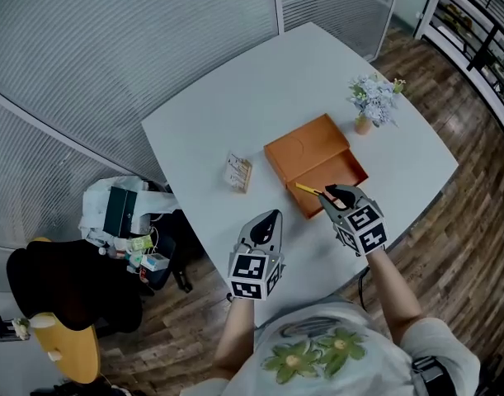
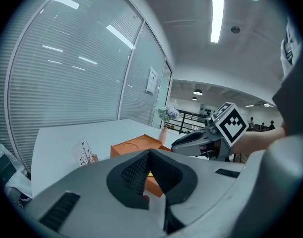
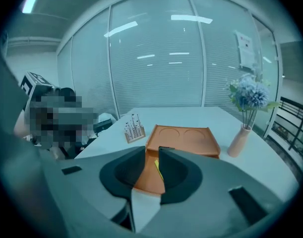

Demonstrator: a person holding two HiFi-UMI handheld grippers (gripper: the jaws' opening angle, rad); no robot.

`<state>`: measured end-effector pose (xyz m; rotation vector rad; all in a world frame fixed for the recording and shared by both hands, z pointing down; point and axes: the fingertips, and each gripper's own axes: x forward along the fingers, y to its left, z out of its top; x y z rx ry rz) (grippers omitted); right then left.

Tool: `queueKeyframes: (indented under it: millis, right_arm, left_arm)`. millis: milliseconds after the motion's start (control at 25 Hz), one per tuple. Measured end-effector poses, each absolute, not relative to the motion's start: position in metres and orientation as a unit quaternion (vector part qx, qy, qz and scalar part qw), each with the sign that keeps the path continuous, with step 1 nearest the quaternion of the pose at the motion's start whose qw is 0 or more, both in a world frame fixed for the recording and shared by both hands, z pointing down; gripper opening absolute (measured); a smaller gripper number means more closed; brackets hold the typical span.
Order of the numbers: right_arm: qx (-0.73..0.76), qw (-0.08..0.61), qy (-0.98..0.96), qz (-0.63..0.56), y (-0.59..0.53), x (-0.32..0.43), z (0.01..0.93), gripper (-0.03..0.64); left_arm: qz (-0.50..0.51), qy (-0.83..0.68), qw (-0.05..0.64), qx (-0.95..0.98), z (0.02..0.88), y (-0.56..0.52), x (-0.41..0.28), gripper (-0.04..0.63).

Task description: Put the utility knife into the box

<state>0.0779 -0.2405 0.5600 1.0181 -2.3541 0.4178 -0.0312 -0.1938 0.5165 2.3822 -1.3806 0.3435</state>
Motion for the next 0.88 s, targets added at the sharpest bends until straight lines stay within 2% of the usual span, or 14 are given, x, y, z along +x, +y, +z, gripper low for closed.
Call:
queueKeyframes:
  millis: [80, 200, 280, 600, 880]
  right_arm:
    - [0.390, 0.245, -0.875, 0.152, -0.234, 0.081, 0.554, 0.060]
    - [0.404, 0.225, -0.875, 0.145, -0.227, 0.087, 0.547, 0.057]
    - [0.417, 0.212, -0.873, 0.138, -0.224, 0.091, 0.541, 0.006]
    - [0.455, 0.156, -0.864, 0.150, -0.205, 0.105, 0.522, 0.003]
    - [0.458, 0.138, -0.865, 0.154, -0.187, 0.107, 0.513, 0.002]
  left_arm:
    - [0.121, -0.486, 0.180, 0.847, 0.513, -0.191, -0.028, 0.002]
    - [0.118, -0.484, 0.177, 0.849, 0.509, -0.187, -0.022, 0.002]
    - [0.116, -0.485, 0.175, 0.849, 0.506, -0.184, -0.019, 0.002]
    - [0.110, -0.480, 0.175, 0.852, 0.502, -0.171, -0.003, 0.002]
    - [0.107, -0.467, 0.170, 0.861, 0.496, -0.159, 0.013, 0.002]
